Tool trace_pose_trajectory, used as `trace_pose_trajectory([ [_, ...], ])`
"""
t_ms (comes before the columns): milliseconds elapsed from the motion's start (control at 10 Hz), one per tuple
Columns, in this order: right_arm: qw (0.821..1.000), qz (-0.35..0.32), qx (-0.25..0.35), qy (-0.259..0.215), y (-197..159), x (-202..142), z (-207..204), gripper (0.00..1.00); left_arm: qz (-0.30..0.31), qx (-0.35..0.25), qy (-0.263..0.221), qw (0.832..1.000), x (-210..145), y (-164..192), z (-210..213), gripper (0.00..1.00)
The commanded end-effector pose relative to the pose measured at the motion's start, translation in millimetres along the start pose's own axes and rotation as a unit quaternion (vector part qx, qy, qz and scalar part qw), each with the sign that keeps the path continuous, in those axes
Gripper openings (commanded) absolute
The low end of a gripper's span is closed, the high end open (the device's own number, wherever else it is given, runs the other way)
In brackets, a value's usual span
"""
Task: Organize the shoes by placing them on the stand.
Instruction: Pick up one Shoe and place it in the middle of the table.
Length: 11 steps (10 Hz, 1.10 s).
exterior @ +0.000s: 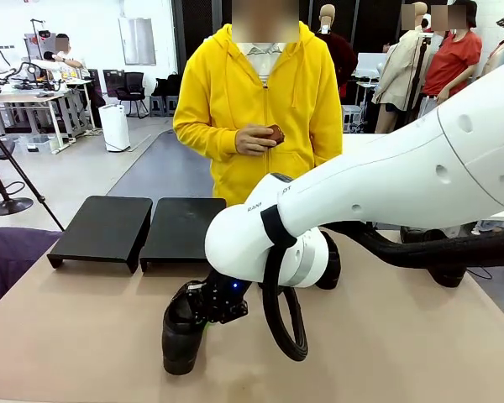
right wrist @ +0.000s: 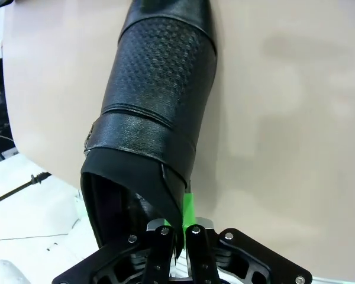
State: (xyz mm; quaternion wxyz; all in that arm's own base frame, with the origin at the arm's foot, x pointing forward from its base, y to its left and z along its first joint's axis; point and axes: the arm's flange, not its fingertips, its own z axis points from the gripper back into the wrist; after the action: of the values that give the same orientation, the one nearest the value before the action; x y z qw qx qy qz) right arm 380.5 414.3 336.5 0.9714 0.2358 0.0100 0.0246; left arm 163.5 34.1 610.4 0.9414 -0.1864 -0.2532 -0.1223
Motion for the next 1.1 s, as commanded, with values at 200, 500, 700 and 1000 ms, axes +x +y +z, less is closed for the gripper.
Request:
trace_pose_trajectory([
  [200,1.000,0.006,-0.023,-0.020,-12.7,5.8,11.9,1.00,-0.005,-0.008,0.000,1.000,-0.1,-0.4,0.8,1.00],
  [500,1.000,0.001,-0.002,-0.012,-15.5,4.8,13.8,1.00,-0.005,-0.008,0.000,1.000,-0.1,-0.4,0.8,1.00],
  [700,0.999,0.011,0.026,0.016,-17.9,1.3,36.4,1.00,-0.005,-0.008,0.000,1.000,-0.1,-0.4,0.8,1.00],
  [1000,0.997,0.054,0.022,0.051,-56.7,-29.5,144.5,1.00,-0.005,-0.008,0.000,1.000,-0.1,-0.4,0.8,1.00],
])
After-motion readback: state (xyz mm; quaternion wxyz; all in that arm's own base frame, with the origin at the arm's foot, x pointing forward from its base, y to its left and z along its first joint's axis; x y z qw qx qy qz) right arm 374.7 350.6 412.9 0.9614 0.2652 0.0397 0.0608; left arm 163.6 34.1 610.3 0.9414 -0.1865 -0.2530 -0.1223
